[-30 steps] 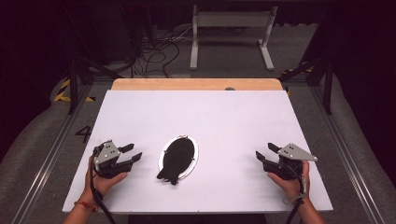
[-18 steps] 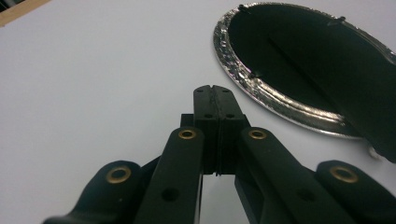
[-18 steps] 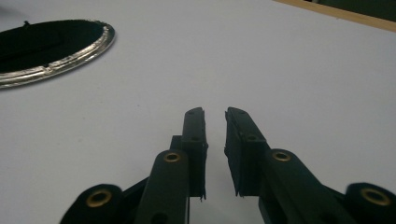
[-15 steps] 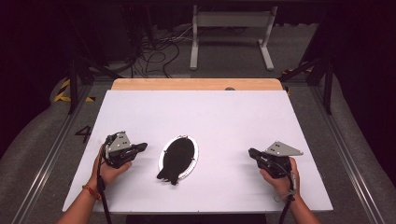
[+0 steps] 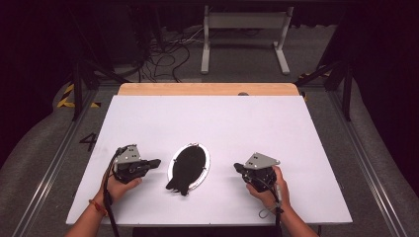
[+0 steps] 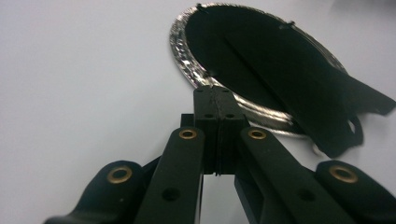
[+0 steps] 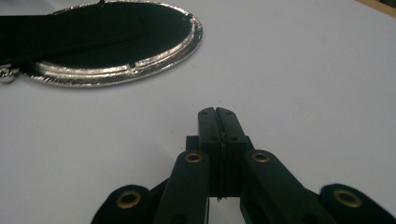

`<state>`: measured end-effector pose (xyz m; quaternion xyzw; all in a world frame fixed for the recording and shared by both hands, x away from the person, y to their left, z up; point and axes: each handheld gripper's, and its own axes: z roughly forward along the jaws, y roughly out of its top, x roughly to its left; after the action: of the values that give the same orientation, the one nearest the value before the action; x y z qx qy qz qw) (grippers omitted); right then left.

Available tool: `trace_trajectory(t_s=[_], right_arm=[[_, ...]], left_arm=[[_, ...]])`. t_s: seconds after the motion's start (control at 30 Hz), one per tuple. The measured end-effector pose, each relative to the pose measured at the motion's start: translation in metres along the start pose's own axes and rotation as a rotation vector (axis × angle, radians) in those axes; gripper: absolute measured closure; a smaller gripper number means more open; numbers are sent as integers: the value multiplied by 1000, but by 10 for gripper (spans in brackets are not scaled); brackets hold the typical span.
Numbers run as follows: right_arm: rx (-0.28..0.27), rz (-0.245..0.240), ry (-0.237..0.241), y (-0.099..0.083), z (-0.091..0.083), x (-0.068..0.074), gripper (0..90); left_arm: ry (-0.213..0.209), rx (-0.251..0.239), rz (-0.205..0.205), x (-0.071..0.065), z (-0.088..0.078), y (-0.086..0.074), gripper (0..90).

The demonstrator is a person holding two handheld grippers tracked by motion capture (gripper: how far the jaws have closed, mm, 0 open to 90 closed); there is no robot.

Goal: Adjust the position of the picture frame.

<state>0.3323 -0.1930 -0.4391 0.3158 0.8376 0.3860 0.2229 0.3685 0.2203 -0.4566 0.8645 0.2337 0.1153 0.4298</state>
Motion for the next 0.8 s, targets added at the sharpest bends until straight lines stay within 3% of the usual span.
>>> trace_trajectory(t_s=[0.07, 0.23, 0.33, 0.4, 0.47, 0.8], right_arm=[[5, -12, -6, -5, -7, -5, 900], [-26, 79, -20, -14, -15, -28, 900], [-23, 77, -23, -13, -14, -30, 900], [-25, 78, -21, -13, -15, -29, 900], [-25, 75, -24, -13, -16, -30, 900], [-58, 110, -54, -13, -27, -40, 900]], left_arm=[[-6, 31, 6, -3, 2, -4, 900], [-1, 73, 14, -3, 12, 0, 900], [-18, 89, 34, -7, 16, 5, 900], [-41, 86, 24, -8, 17, 4, 900], [-40, 106, 32, -9, 18, 3, 900], [-67, 114, 54, -15, 28, 8, 900]])
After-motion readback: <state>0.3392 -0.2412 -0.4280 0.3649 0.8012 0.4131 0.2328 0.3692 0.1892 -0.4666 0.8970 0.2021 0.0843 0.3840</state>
